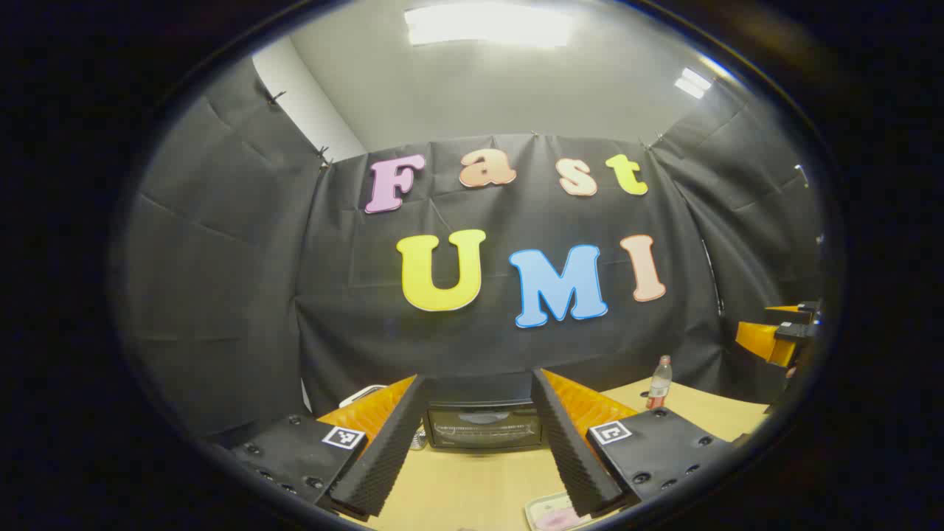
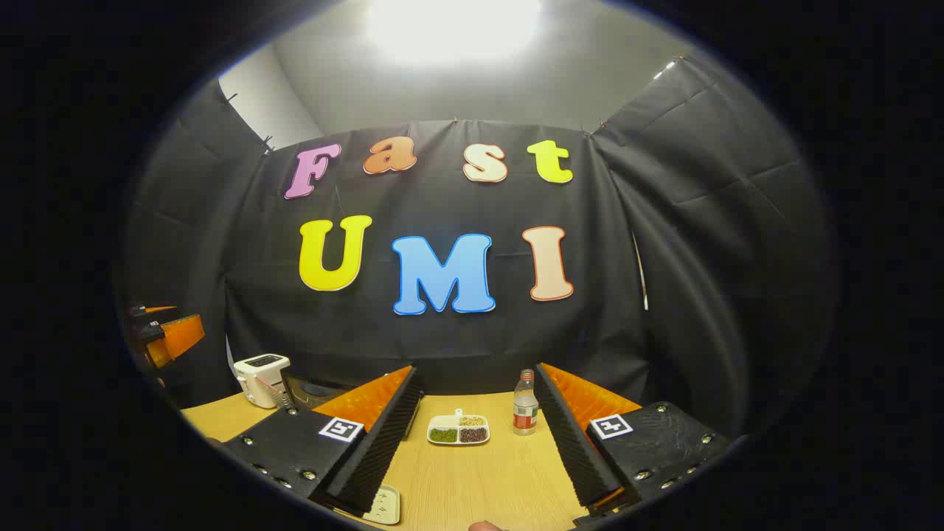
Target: Open the electric oven with the left hand, put the food in, and close the electric oven.
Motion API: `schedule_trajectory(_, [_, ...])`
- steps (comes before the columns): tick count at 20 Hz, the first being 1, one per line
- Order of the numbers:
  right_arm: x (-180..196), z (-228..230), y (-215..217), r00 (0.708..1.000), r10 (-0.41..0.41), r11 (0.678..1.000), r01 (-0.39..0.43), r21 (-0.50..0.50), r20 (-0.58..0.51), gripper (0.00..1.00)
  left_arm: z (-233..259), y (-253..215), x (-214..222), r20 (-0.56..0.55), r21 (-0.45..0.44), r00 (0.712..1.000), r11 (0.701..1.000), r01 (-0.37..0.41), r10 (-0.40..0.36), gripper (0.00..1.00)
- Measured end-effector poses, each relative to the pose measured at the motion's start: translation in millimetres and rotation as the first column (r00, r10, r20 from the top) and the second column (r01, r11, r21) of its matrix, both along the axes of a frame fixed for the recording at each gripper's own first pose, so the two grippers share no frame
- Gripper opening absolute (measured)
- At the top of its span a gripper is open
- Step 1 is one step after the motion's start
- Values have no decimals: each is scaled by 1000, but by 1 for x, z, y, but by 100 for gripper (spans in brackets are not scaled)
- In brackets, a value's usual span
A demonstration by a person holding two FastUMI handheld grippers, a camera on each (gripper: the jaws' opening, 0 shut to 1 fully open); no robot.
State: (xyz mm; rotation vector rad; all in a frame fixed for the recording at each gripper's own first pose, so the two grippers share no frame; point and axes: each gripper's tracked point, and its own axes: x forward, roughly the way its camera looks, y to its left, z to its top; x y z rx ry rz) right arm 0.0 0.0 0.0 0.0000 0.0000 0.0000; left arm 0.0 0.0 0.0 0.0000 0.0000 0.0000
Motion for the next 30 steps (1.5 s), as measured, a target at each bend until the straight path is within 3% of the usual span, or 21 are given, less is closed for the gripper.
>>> schedule_trajectory(4, [0, 0, -2, 1000, -2, 1000, 2, -7, 1, 96, 3, -4, 0, 8, 6, 1000, 1000, 4, -4, 99])
schedule_trajectory(5, [0, 0, -3, 1000, -2, 1000, 2, -8, 2, 96, 3, -5, 1, 7, 7, 1000, 1000, 4, -5, 91])
schedule_trajectory(8, [1, 0, -6, 1000, -7, 1000, 8, -18, 6, 96, 1, -9, 2, 6, -2, 1000, 1000, 10, -10, 99])
schedule_trajectory(14, [4, -6, -10, 1000, 10, 1000, -10, -30, 2, 96, 2, -14, 6, 2, 4, 1000, 1000, -5, 5, 99])
schedule_trajectory(18, [9, -15, -4, 998, 63, 997, -63, -40, 1, 96, 1, -16, 19, 11, 23, 1000, 1000, -15, 15, 99])
schedule_trajectory(23, [21, -19, 9, 996, 90, 995, -91, -47, -12, 96, -11, -12, 70, -10, 23, 1000, 1000, 0, 1, 99])
schedule_trajectory(30, [50, -23, 24, 1000, 11, 999, -12, -41, -7, 96, -56, 0, 171, -54, -26, 997, 998, 55, -57, 100])
